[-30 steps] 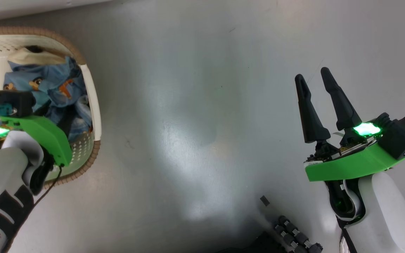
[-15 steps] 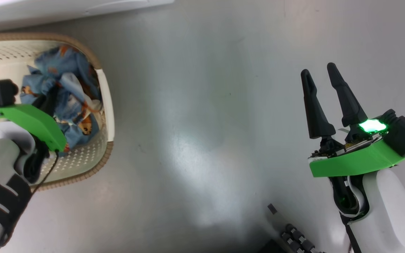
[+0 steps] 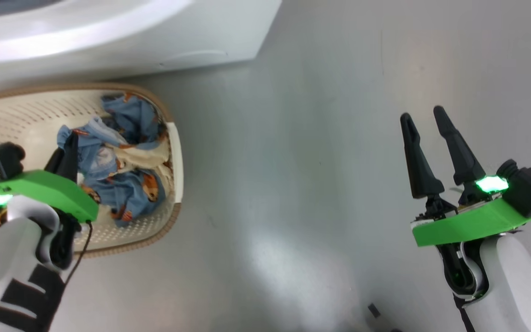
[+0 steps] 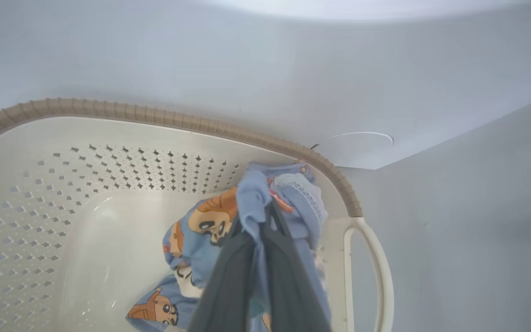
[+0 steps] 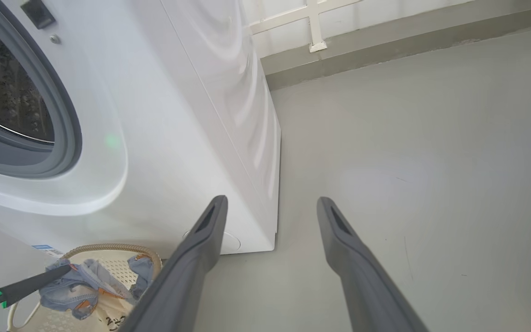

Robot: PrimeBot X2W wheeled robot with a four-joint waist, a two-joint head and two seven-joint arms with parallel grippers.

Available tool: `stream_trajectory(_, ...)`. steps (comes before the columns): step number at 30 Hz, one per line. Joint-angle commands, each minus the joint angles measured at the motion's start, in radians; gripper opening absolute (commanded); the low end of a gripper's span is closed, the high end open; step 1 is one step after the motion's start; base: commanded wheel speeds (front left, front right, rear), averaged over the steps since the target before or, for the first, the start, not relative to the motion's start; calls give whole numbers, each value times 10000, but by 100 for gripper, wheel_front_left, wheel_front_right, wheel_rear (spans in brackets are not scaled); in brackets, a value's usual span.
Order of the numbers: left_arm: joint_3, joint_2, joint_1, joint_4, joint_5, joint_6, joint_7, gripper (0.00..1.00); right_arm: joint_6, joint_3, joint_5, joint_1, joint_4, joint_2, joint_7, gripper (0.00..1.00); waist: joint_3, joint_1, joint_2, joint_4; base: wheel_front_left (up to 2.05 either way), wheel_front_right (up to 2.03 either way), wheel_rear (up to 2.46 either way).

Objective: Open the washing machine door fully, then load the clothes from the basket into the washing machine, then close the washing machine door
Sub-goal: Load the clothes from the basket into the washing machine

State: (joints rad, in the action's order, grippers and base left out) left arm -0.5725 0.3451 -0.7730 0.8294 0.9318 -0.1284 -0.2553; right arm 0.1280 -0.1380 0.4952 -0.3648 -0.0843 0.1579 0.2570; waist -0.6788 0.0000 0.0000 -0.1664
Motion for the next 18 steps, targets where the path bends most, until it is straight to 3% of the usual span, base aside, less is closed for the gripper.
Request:
stream_trajectory(1,611,272,406,-316,-332,-23,-63,0,27,-126,47,446,149,92,48,100,743,0,0,372,0,0,0)
stream_trajectory(10,2641,-155,1866,-1712,-2133,-23,-64,0,27,-122,153,1054,-105,274,48,100,2116,0,0,678,0,0,0)
stream_trajectory(18,3672,-351,2818,-3153,-3297,-23,-64,0,27,32,244,1664,-213,560,48,100,3053,0,0,851,0,0,0)
